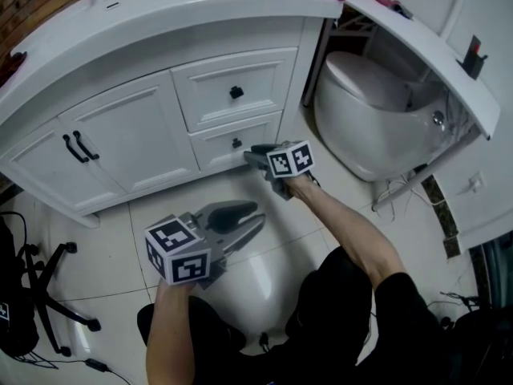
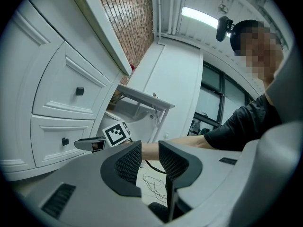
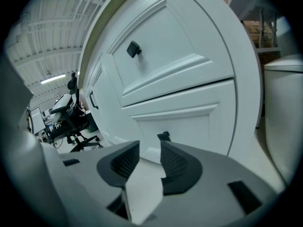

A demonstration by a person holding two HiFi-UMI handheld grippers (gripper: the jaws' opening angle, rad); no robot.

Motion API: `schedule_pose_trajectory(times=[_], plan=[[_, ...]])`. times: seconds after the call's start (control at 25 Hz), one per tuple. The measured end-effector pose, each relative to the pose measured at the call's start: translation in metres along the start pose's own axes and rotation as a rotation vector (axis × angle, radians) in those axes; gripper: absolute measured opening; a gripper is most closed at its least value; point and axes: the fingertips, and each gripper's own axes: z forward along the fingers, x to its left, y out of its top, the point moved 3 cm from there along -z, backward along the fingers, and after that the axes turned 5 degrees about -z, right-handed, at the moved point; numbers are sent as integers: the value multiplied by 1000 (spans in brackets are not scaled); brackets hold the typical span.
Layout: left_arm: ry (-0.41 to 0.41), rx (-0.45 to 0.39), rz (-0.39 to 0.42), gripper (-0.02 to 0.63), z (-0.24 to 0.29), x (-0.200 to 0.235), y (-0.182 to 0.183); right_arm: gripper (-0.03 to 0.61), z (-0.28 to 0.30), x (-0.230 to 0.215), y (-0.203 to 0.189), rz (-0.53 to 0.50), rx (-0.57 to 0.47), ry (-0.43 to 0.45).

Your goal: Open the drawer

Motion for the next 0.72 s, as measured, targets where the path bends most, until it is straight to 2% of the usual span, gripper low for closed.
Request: schedule_pose_trajectory(times=[0.28, 0.72], plan=[[6, 3, 2, 117, 0, 5, 1, 190, 21, -11, 1, -52, 13, -41], [-2, 11, 9, 117, 3, 5, 2, 196, 53, -23, 0, -67, 32, -103]])
